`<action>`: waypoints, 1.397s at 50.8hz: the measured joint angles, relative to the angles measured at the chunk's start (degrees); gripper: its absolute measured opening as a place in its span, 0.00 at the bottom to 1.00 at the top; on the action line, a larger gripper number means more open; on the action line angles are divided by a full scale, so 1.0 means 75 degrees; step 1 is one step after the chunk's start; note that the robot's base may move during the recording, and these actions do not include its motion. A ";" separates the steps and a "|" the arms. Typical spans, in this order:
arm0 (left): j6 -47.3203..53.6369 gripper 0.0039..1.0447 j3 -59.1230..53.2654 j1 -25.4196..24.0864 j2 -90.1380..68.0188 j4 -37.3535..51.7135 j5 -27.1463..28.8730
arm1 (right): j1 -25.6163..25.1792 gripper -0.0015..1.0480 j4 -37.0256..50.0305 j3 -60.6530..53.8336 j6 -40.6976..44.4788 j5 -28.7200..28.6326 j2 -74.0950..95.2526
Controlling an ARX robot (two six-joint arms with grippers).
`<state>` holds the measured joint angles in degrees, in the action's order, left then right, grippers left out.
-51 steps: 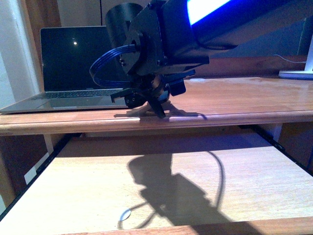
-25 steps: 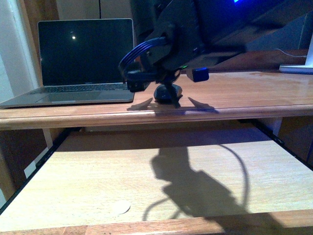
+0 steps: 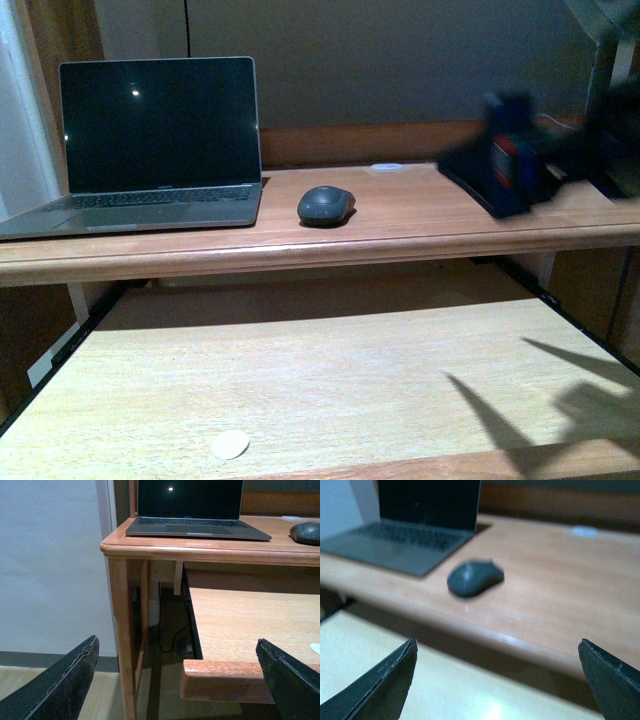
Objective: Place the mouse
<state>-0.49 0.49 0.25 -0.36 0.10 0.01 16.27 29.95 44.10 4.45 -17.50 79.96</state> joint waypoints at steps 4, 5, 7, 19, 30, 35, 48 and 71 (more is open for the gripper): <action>0.0000 0.93 0.0000 0.0000 0.0000 0.0000 0.0000 | -0.0813 0.93 -0.0134 -0.0994 0.0329 -0.1183 -0.0446; 0.0000 0.93 0.0000 0.0000 0.0000 0.0000 0.0000 | -0.1026 0.93 -0.0224 -0.1221 0.0449 -0.1512 -0.0568; 0.0000 0.93 0.0000 0.0000 0.0000 0.0000 0.0000 | -0.1425 0.93 -0.0466 -0.1614 0.0787 -0.2192 -0.0819; 0.0000 0.93 0.0000 0.0000 0.0000 0.0000 0.0000 | -0.2719 0.93 -0.2430 -0.2567 0.2675 -0.4774 -0.1652; 0.0000 0.93 0.0000 0.0000 0.0000 0.0000 0.0000 | -0.2445 0.93 -0.4261 -0.3040 0.4963 -0.4765 -0.1670; 0.0000 0.93 0.0000 0.0000 0.0000 0.0000 0.0000 | -0.1853 0.93 -0.3398 -0.3305 0.5301 -0.4089 -0.1221; 0.0000 0.93 0.0000 0.0000 0.0000 0.0000 0.0000 | -0.0370 0.93 -0.0382 -0.3296 0.4211 -0.2605 0.0251; 0.0000 0.93 0.0000 0.0000 0.0000 0.0000 0.0000 | 0.1900 0.93 0.1408 0.1221 0.1405 0.2486 0.4546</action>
<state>-0.49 0.49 0.25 -0.36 0.10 0.01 30.52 40.51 53.25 14.98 1.15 114.06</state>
